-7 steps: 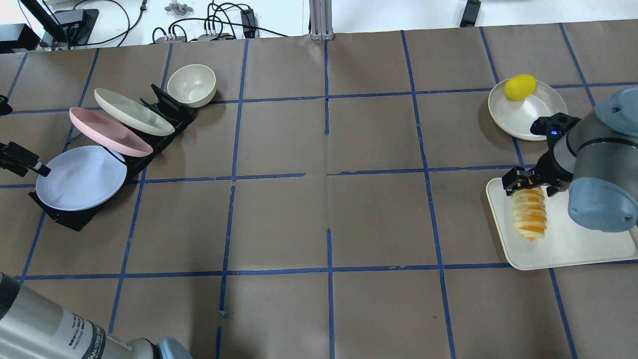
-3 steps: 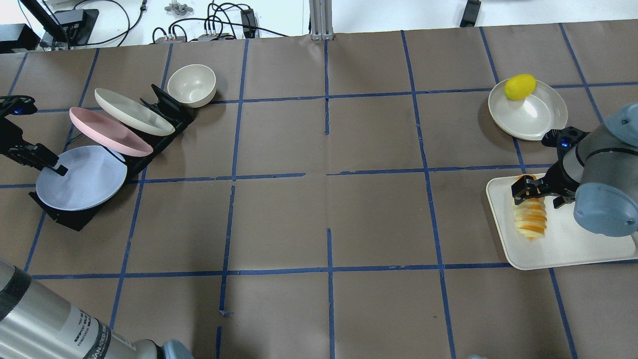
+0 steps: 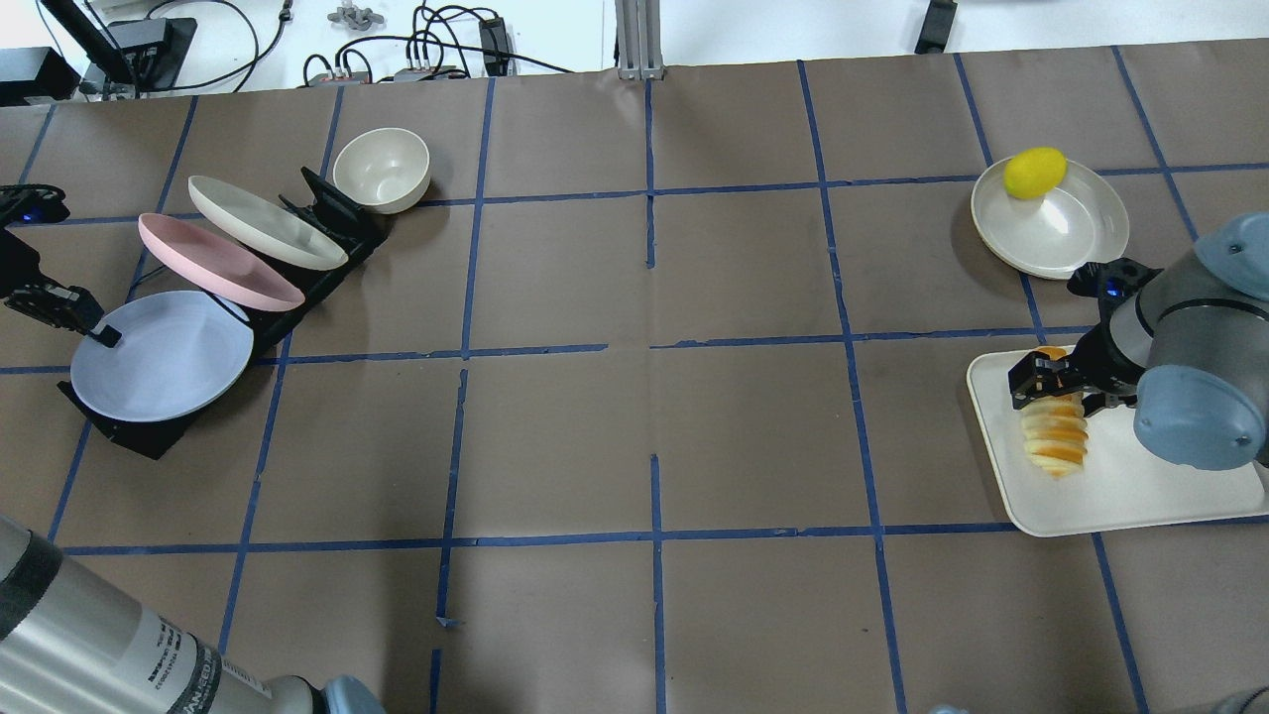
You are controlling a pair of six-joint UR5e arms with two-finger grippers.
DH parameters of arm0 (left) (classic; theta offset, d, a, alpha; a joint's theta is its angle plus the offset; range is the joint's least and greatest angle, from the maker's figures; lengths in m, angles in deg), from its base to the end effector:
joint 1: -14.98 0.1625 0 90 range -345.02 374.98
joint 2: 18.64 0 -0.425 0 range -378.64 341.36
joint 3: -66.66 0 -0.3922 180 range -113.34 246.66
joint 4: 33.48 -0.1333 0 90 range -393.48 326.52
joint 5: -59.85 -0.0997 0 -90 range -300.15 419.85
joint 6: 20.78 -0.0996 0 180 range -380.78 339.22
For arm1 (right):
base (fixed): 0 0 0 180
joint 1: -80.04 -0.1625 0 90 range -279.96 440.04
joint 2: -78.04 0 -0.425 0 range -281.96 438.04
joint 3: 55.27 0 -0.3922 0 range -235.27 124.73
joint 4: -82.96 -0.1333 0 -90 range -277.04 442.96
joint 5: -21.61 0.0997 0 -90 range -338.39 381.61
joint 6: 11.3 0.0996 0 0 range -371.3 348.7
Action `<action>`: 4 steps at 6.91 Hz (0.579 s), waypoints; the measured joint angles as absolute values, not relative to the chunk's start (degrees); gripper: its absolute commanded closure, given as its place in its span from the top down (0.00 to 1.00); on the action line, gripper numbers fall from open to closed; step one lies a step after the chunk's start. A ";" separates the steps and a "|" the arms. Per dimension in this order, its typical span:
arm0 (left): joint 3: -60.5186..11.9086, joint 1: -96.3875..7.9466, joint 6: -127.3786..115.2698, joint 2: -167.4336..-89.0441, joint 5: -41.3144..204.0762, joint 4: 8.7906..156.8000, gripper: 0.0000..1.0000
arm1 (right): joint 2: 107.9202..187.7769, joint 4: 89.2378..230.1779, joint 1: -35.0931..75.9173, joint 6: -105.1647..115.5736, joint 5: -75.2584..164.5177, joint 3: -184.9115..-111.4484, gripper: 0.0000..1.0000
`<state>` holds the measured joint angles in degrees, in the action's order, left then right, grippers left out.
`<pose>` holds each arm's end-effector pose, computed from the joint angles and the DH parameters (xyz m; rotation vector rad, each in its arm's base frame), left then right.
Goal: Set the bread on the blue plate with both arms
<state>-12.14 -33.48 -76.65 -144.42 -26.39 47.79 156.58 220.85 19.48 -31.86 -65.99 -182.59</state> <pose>0.3422 -0.5971 0.2213 -0.3467 -2.8636 -0.1939 -0.0970 -0.4516 0.1830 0.2403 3.0877 -0.0056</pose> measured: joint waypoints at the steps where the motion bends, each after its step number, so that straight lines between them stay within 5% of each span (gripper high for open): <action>1: -12.12 -33.63 -76.07 -143.92 -26.11 47.83 0.15 | 156.20 221.43 19.47 -32.18 -65.51 -182.53 0.01; 4: -11.53 -33.69 -75.79 -140.95 -26.36 49.65 0.15 | 156.24 222.70 19.05 -36.03 -65.04 -181.83 0.01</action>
<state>-11.53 -33.69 -75.79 -140.95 -26.36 49.65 156.24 222.70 19.05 -36.03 -65.04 -181.83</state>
